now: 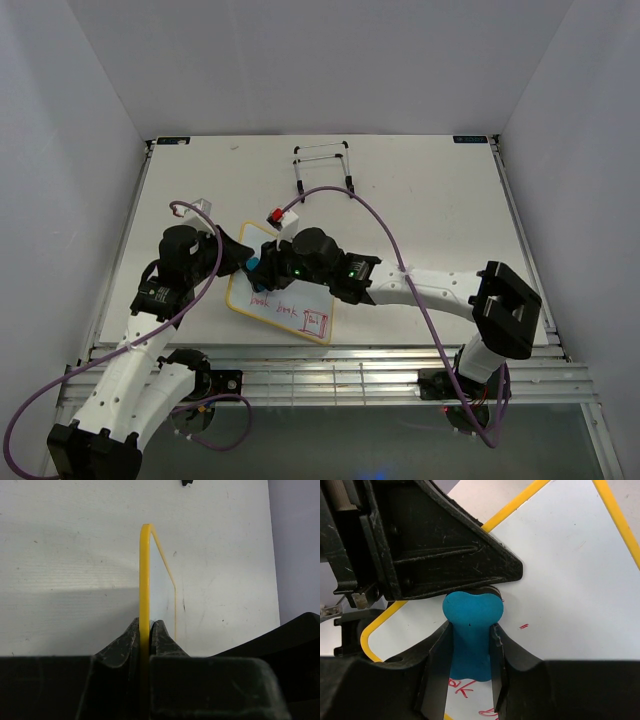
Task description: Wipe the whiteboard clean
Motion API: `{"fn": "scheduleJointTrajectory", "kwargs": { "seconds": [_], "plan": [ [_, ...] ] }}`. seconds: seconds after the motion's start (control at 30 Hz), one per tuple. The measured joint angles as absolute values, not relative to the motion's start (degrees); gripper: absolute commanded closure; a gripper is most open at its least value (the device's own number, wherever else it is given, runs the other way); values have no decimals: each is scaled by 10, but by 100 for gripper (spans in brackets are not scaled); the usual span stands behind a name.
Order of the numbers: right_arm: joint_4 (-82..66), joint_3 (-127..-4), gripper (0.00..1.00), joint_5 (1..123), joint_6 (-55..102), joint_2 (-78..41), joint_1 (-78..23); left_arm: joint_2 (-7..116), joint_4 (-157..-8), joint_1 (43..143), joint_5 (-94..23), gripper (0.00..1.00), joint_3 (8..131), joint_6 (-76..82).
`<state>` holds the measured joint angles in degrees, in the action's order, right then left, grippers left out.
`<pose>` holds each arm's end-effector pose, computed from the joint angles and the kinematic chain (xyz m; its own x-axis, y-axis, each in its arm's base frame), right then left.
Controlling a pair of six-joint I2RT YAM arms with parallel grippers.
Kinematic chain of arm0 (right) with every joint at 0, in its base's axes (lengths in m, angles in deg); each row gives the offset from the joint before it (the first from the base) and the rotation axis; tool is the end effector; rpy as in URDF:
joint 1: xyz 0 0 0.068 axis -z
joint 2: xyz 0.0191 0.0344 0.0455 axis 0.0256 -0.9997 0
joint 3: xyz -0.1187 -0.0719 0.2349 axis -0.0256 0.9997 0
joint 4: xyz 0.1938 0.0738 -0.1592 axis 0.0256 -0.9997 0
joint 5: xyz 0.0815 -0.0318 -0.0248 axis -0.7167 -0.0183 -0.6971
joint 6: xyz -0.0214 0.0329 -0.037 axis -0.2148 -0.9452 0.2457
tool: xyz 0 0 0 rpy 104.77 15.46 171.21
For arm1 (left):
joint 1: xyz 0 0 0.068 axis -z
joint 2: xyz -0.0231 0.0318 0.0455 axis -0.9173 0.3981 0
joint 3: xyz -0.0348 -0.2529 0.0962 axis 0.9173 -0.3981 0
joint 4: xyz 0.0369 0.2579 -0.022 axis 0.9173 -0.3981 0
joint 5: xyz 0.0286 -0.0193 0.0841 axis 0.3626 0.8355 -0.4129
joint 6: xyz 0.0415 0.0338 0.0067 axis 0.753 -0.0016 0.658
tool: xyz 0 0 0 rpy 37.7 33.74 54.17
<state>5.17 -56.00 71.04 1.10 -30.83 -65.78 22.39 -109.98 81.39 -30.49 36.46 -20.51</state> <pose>0.1504 0.3569 0.2869 -0.5328 -0.0200 -0.8460 -0.7509 0.4721 0.4618 0.1643 -0.0520 0.2810 -0.6520 -0.4016 -0.6432 0.0839 0.8048 -0.5876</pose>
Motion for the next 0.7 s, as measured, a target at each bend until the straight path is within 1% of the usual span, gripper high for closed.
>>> {"fn": "scheduleJointTrajectory", "kwargs": {
  "seconds": [0.23,0.43,0.7],
  "plan": [
    [90,-526,92,711,6,-298,-654,225,-1100,816,-300,100,362,-209],
    [90,-526,92,668,-3,-304,-622,228,-1096,817,-298,100,362,-209],
    [15,-571,92,625,8,-333,-562,228,-1094,817,-303,100,360,-214]
  ]
}}
